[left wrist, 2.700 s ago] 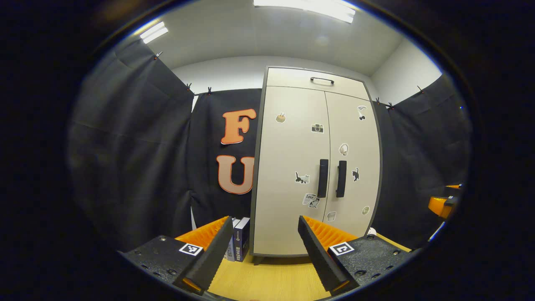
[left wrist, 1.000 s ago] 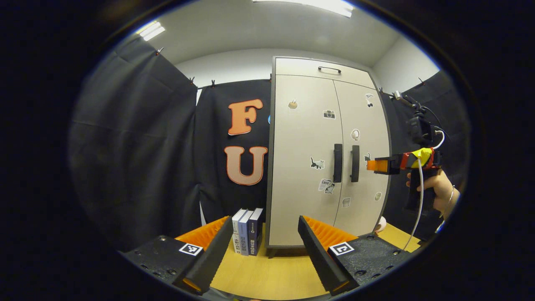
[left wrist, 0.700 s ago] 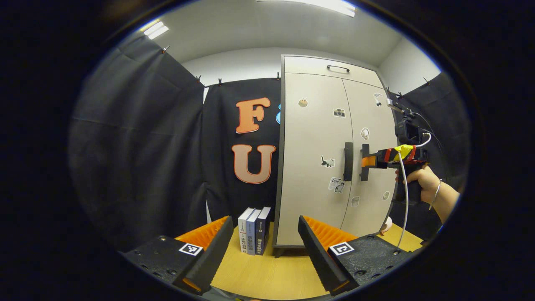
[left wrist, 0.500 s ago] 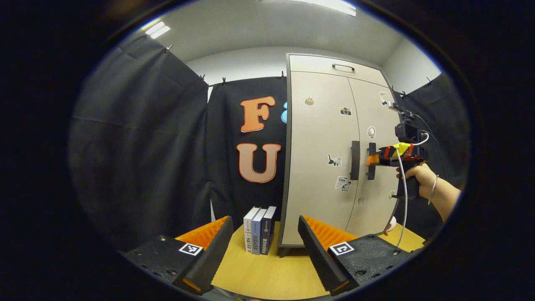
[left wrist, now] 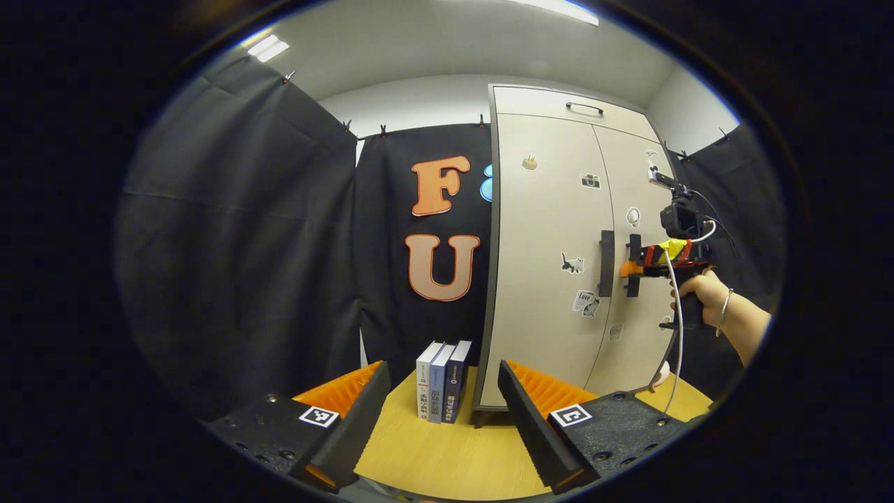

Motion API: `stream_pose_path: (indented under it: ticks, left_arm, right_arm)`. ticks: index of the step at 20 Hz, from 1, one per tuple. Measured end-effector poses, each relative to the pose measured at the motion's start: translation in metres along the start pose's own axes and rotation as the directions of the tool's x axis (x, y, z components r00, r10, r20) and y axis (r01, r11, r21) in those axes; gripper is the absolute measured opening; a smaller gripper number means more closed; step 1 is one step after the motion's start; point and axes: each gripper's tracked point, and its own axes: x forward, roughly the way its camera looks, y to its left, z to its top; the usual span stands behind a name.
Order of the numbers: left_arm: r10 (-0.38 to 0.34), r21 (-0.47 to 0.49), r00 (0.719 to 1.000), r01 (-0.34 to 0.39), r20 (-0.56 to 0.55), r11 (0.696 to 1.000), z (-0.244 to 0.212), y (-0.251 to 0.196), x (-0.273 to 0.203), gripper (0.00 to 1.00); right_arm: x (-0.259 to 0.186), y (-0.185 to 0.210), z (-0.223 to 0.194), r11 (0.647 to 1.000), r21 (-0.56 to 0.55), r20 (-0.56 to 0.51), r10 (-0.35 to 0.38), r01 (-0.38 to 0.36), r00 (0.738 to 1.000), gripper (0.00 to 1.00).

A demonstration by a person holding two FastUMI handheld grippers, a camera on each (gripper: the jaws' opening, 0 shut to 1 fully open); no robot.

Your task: Open the right door of the double-door shoe cabinet with the right hand, and open the left door with the left hand.

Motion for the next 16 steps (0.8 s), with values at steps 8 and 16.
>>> stream_pose_path:
  ticks: [8, 16]
  left_arm:
    - [-0.016, -0.006, 1.000, 0.016, -0.011, 1.000, -0.003, -0.009, -0.007, 0.95]
    - [0.002, -0.026, 1.000, -0.002, 0.008, 1.000, 0.005, -0.007, -0.014, 0.95]
  right_arm:
    - [-0.021, -0.003, -0.004, 1.000, -0.019, -0.034, 0.020, -0.020, 0.999, 0.32]
    - [-0.055, -0.016, -0.006, 0.998, -0.054, -0.023, 0.027, -0.029, 0.999, 0.25]
